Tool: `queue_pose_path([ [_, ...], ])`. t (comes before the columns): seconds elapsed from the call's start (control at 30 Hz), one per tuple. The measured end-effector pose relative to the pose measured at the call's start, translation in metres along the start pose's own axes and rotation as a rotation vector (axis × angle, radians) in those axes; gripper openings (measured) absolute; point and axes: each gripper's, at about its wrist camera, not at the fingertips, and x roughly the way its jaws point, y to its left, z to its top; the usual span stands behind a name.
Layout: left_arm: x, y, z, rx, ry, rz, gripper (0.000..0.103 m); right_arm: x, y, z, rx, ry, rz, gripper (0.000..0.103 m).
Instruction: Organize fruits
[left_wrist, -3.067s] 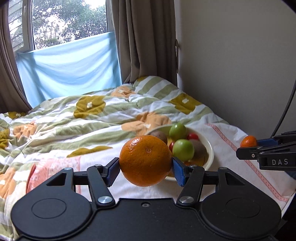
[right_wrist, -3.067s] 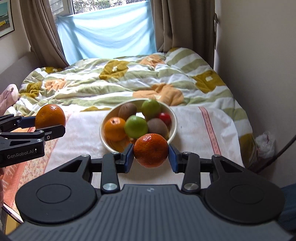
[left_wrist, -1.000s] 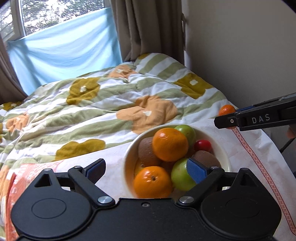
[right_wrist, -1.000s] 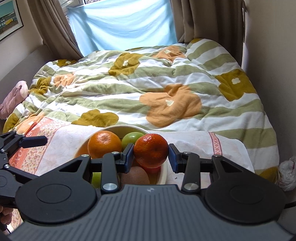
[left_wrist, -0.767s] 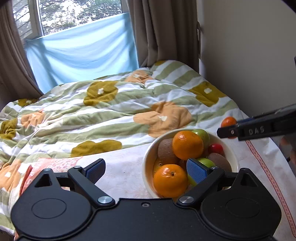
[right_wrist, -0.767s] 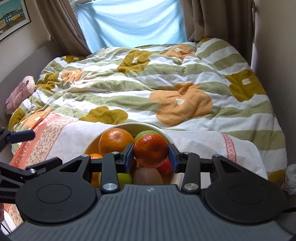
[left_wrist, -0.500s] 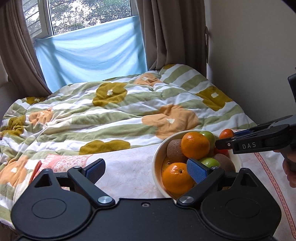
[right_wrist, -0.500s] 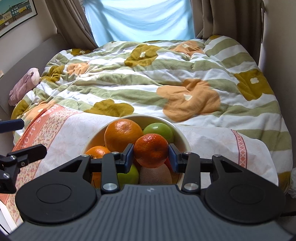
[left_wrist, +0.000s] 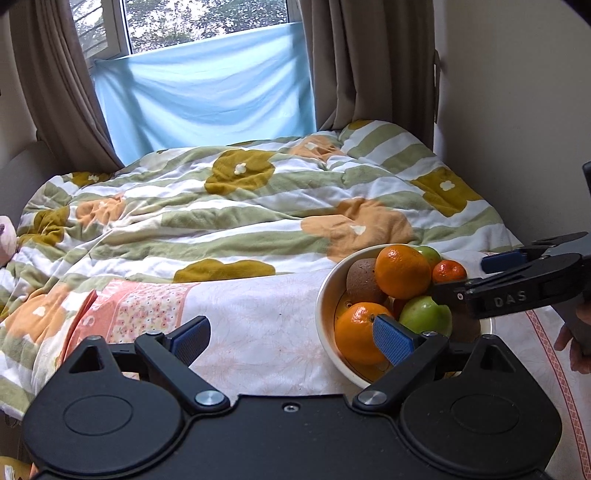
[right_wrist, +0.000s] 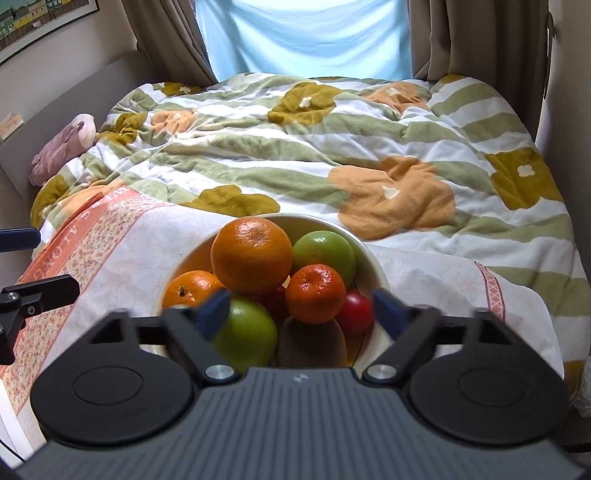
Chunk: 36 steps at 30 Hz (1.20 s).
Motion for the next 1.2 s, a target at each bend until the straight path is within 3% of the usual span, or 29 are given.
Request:
queue_pose_path([
  [0.27,-0.032,0.006,-0.005,-0.022,-0.072,0.012,0.097,-0.040,0.018,-0.002,-0.012,-0.063,-0.049,0.103],
  [0.6,-0.114,0.026,-0.025,-0.063,-0.197,-0.030,0.098,-0.140,0.075,-0.024,0.024,-0.200,-0.147,0.103],
  [0.77,-0.156,0.036,-0.040,-0.074,-0.235,-0.044,0.103,-0.191,0.109,-0.045,0.061,-0.237,-0.207,0.103],
  [1.2,-0.214,0.062,-0.077,-0.077,-0.186,-0.043,0.103,-0.260,0.169,-0.111,0.138,-0.183,-0.330,0.103],
])
